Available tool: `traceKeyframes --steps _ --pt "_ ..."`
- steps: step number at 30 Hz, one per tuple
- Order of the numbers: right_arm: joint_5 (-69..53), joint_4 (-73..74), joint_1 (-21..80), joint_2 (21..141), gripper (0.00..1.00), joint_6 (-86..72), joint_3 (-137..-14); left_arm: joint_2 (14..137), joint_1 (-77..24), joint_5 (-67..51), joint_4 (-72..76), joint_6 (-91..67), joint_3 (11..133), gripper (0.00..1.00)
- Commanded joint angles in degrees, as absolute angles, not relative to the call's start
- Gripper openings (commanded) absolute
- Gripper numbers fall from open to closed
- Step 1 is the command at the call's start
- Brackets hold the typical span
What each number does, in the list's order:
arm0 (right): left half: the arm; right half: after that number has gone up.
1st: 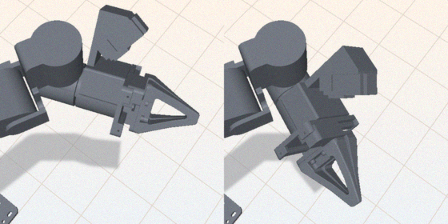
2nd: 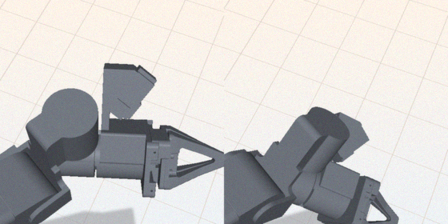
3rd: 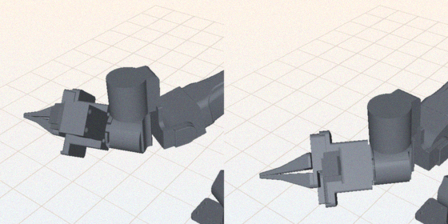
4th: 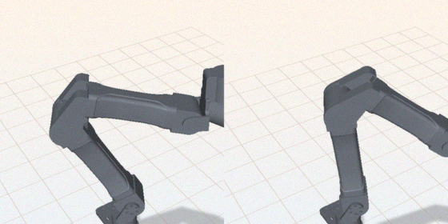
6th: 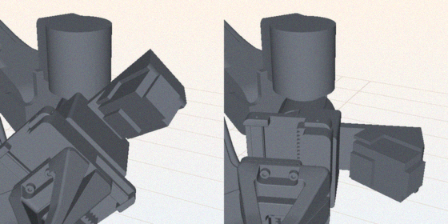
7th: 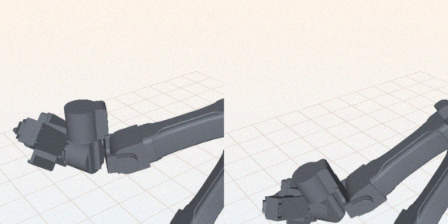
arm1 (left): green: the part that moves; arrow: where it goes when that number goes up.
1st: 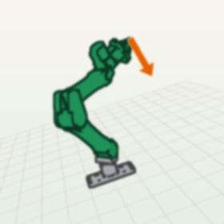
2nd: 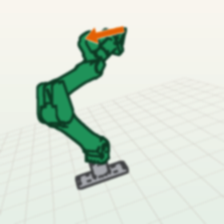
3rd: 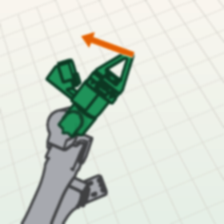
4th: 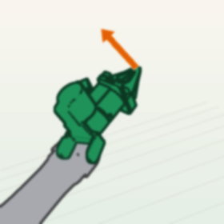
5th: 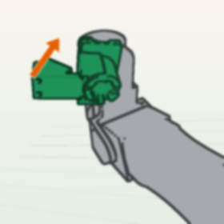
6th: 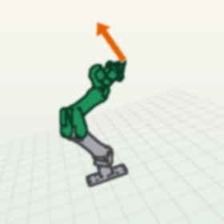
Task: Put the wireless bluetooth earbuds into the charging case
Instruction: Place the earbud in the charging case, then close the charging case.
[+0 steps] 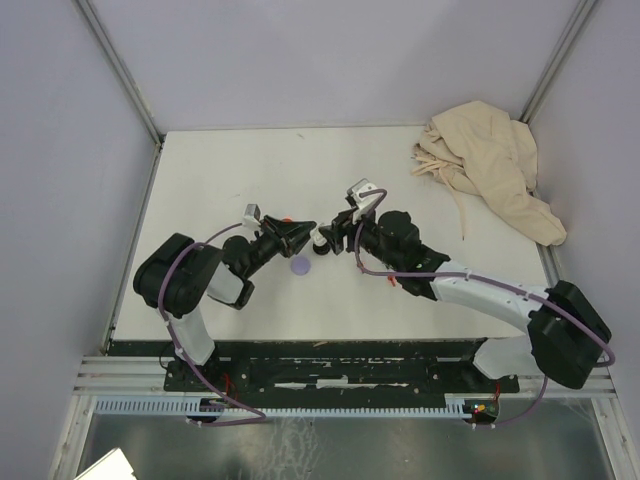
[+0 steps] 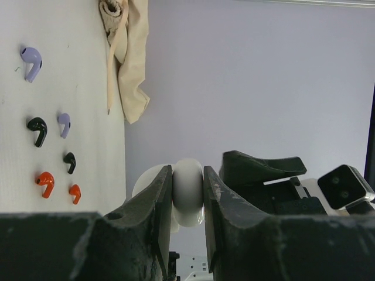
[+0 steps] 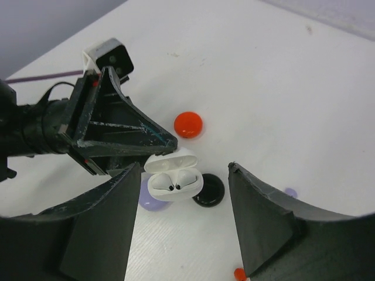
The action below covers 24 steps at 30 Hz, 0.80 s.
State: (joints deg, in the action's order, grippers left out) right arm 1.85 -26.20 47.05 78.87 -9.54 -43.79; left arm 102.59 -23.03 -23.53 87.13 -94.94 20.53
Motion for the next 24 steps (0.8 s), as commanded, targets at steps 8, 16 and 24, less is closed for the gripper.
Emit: traceKeyframes --steps 8,16,24 --pt "18.10 -1.69 47.91 68.56 0.78 -8.14 -50.30 94.25 -23.82 -12.01 73.99 -96.42 25.87 0.03" --pt "31.12 -17.41 53.98 75.84 0.83 -2.44 -42.50 86.13 -27.66 -3.03 51.86 -94.36 31.54 0.03" --pt "34.54 -37.24 57.75 85.24 0.86 2.52 -40.39 84.03 -29.68 0.11 42.57 -96.02 33.59 0.03"
